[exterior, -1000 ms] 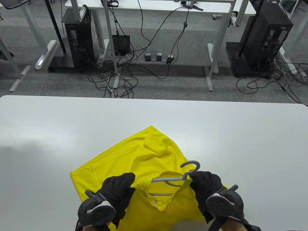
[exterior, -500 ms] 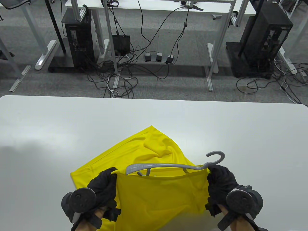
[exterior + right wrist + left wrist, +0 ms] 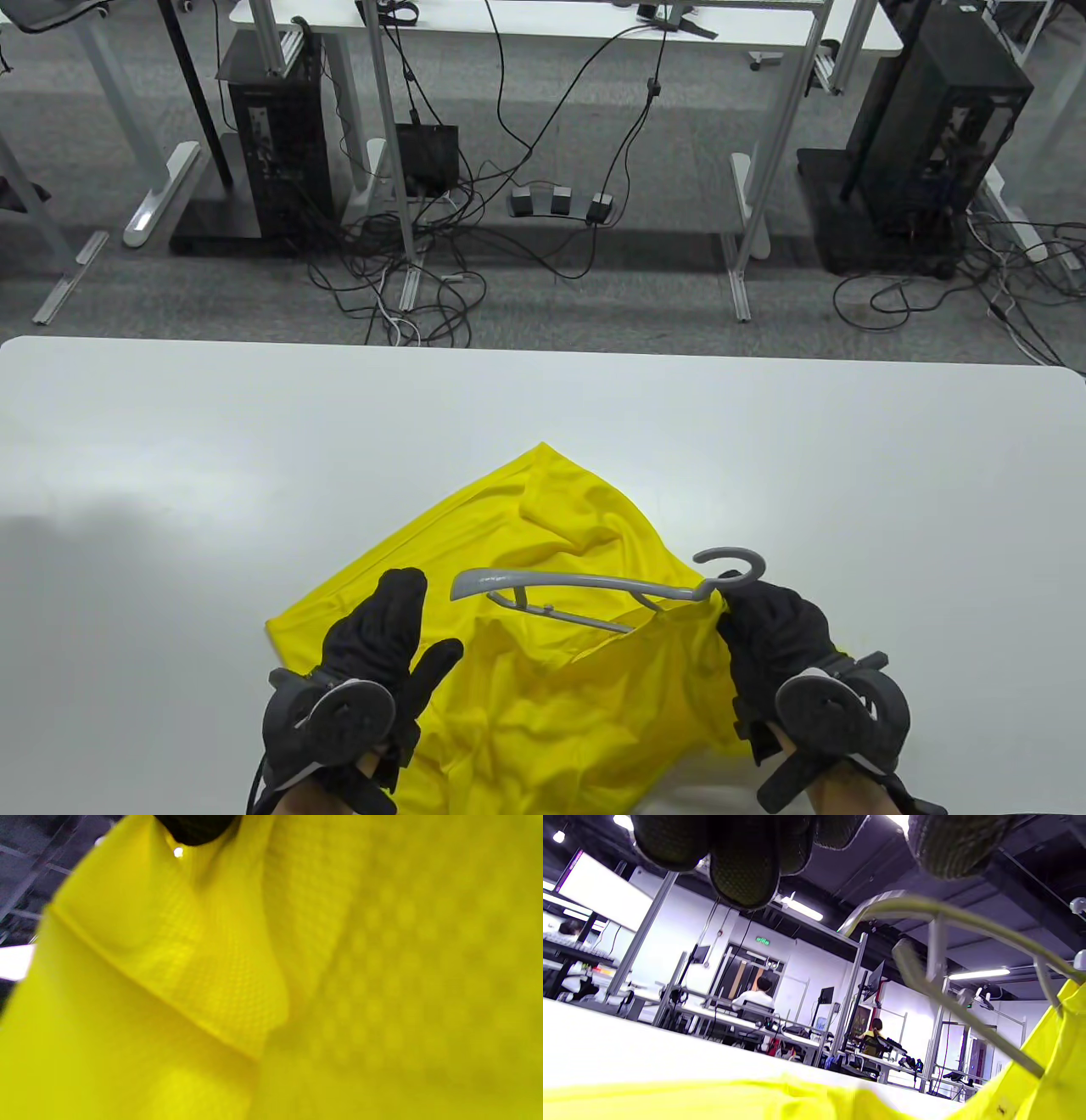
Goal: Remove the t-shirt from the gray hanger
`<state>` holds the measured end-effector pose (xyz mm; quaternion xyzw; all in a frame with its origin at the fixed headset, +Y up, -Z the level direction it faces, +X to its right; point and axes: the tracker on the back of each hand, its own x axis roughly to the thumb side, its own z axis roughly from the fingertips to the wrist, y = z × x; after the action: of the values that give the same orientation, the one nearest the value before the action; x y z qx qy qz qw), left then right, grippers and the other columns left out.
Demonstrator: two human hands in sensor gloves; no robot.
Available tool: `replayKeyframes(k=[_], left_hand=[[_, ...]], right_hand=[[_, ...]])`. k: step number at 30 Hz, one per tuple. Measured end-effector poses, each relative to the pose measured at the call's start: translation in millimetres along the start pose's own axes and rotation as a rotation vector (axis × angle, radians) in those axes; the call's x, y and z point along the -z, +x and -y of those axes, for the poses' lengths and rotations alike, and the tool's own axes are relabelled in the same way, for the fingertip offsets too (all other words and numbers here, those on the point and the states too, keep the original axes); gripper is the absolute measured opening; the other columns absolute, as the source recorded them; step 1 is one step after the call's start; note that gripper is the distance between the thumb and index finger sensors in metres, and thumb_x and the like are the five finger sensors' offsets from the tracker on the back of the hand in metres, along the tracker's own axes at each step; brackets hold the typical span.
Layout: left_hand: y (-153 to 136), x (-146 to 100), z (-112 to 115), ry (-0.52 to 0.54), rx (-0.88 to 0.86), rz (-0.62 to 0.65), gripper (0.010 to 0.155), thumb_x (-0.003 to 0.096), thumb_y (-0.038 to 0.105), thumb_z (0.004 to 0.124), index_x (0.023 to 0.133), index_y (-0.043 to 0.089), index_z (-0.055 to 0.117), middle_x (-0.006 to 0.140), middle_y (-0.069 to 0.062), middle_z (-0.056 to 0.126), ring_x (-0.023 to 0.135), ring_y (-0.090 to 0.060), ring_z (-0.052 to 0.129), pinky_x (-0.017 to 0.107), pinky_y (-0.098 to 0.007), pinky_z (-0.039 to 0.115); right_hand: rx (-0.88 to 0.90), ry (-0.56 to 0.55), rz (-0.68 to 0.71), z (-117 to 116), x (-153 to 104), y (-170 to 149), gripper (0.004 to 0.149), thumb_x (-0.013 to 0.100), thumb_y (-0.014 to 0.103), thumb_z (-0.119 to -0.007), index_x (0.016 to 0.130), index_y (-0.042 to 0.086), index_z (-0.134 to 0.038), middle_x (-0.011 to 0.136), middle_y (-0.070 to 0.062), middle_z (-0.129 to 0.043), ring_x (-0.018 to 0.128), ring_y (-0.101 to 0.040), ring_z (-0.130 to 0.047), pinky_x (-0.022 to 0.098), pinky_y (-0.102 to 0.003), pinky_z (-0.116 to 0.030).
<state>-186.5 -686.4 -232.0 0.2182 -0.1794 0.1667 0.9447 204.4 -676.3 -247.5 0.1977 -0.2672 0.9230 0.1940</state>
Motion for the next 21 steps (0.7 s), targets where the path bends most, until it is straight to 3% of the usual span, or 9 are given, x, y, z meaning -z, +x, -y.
replayKeyframes(k=[8,12,16,21], left_hand=[[42,1,14,-0.084,0.138,0.204,0.072,0.0512,0.043,0.074,0.110,0.014,0.044,0.110,-0.019,0.051,0.099,-0.038,0.072,0.070,-0.058,0.060],[57,0,26,-0.182,0.132,0.234,0.067,0.0509,0.039,0.075,0.109,0.013,0.052,0.105,-0.019,0.065,0.089,-0.037,0.085,0.066,-0.058,0.067],[64,1,31,-0.181,0.196,0.214,0.060,0.0505,0.031,0.076,0.103,0.007,0.062,0.093,-0.020,0.080,0.071,-0.033,0.099,0.050,-0.055,0.082],[62,3,29,-0.149,0.231,0.177,0.053,0.0491,0.028,0.076,0.099,0.010,0.070,0.088,-0.016,0.084,0.064,-0.029,0.101,0.046,-0.056,0.084]], right_hand=[[-0.105,0.076,0.208,-13,-2,43,0.050,0.047,0.031,-0.069,0.093,0.013,-0.068,0.078,-0.014,-0.082,0.060,-0.032,-0.088,0.050,-0.059,-0.070],[-0.103,0.087,0.257,-18,-4,55,0.050,0.046,0.031,-0.069,0.093,0.012,-0.068,0.078,-0.014,-0.082,0.059,-0.032,-0.088,0.050,-0.059,-0.070],[-0.105,0.108,0.298,-22,-6,59,0.050,0.047,0.030,-0.069,0.094,0.012,-0.067,0.080,-0.014,-0.081,0.060,-0.032,-0.087,0.051,-0.060,-0.069],[0.005,0.108,0.242,-19,-3,53,0.049,0.048,0.028,-0.065,0.094,0.012,-0.068,0.086,-0.017,-0.080,0.068,-0.037,-0.087,0.052,-0.061,-0.068]])
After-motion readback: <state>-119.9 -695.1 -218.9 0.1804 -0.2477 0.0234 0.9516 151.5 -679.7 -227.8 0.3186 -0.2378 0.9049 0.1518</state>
